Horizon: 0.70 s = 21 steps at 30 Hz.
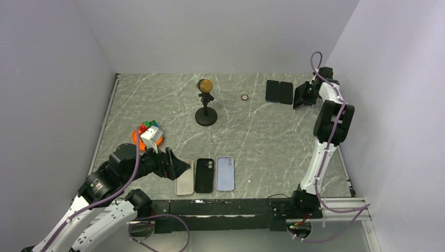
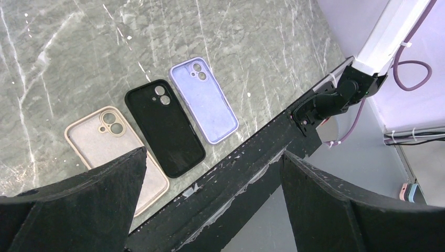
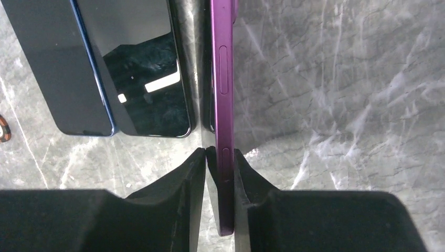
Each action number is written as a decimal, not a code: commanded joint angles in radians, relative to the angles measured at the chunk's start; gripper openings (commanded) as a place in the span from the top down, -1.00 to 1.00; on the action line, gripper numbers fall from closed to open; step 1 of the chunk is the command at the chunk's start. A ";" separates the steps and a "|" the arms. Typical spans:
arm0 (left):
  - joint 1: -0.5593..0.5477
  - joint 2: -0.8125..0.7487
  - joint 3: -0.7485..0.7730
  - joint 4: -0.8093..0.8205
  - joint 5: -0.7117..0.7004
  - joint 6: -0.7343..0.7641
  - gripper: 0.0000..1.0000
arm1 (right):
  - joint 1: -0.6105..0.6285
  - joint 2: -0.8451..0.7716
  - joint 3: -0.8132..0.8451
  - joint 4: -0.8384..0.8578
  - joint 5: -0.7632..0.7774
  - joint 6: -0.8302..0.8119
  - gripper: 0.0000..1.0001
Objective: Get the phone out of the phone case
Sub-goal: Place the phone at the corner of the board.
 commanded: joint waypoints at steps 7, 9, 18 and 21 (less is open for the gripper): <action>0.002 0.011 0.027 0.034 0.001 0.007 -0.99 | -0.001 0.032 -0.012 0.138 0.027 -0.060 0.13; 0.001 0.011 0.025 0.036 -0.002 0.003 -0.99 | 0.016 0.032 -0.012 0.156 0.038 -0.078 -0.02; 0.001 0.011 0.025 0.023 -0.077 -0.032 -0.99 | 0.094 -0.036 -0.009 0.082 0.404 -0.064 -1.00; 0.001 0.001 0.029 0.004 -0.154 -0.045 -0.99 | 0.114 -0.133 -0.074 0.042 0.545 -0.009 -1.00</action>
